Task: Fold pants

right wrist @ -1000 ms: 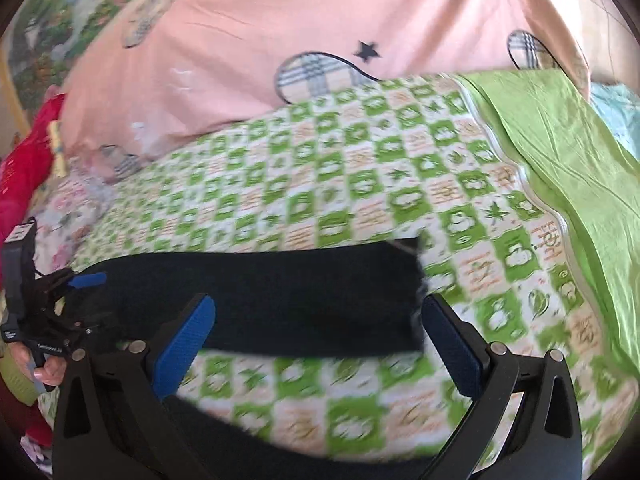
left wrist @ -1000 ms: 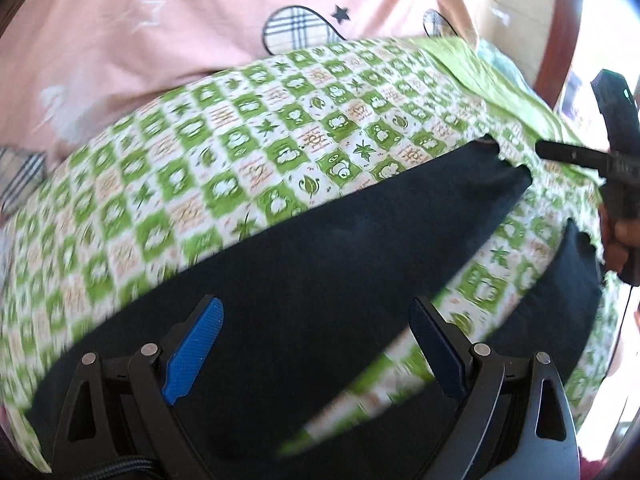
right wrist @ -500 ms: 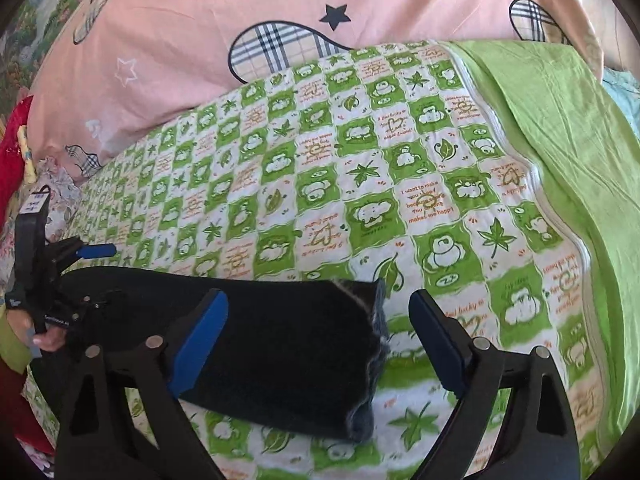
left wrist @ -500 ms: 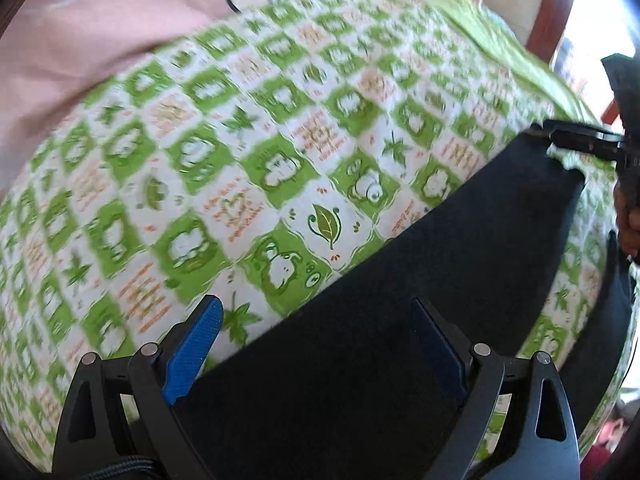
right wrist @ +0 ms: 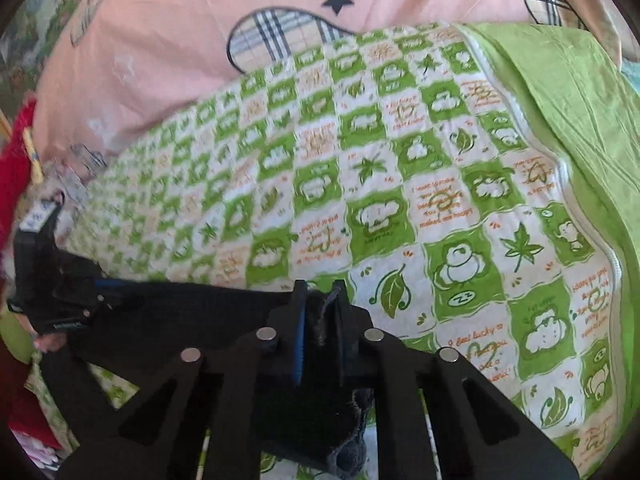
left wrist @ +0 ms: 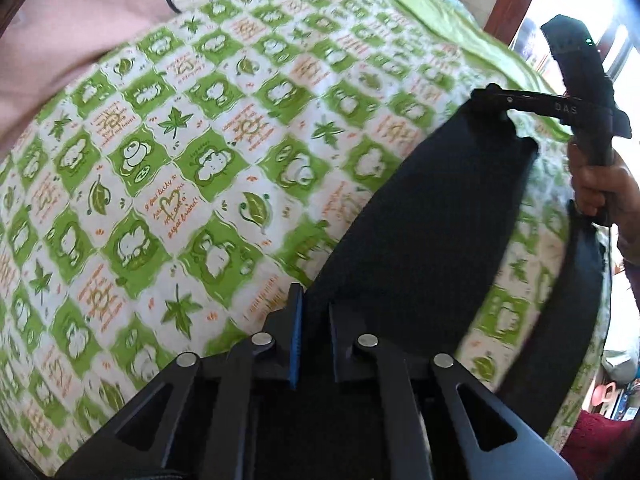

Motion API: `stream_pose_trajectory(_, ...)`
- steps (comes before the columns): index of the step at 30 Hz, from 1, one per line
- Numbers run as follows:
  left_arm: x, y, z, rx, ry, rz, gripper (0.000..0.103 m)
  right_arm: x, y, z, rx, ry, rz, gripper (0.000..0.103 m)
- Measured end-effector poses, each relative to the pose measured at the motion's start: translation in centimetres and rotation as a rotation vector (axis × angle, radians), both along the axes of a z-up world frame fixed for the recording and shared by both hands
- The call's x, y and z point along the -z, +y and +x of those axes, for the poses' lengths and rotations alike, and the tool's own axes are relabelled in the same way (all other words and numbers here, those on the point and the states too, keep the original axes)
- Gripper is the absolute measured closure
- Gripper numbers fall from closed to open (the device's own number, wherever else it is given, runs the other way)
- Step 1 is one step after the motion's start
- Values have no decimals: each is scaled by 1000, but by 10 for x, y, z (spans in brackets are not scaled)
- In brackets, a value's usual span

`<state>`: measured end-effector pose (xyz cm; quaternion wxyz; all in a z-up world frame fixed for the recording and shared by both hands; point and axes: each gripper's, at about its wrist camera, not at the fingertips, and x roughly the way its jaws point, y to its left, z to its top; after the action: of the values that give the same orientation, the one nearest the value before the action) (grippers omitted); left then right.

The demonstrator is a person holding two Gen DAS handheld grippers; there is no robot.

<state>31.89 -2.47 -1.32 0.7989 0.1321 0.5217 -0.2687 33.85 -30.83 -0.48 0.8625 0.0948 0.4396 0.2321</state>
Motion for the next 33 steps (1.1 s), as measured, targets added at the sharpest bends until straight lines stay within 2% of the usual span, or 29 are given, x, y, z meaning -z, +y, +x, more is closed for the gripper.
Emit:
stream_pose_trajectory(9,-39,2,-70,-44,-67,-69,96,-36,-12,-48,-85,-127,61,93)
stream_pose_trajectory(15,-45,-2,-112,-57,-79,-108,96,-41,-24,-82,-135,-171,63,93)
stream_pose_trajectory(21,-52,-2,-156,-76,-80,-162,96,-40,-33,-122,-206,-200,25,93)
stream_pose_trajectory(33,-45,-19,-218,-26,-61,-190,96,-33,-48,-185,-268,-225,-78,94)
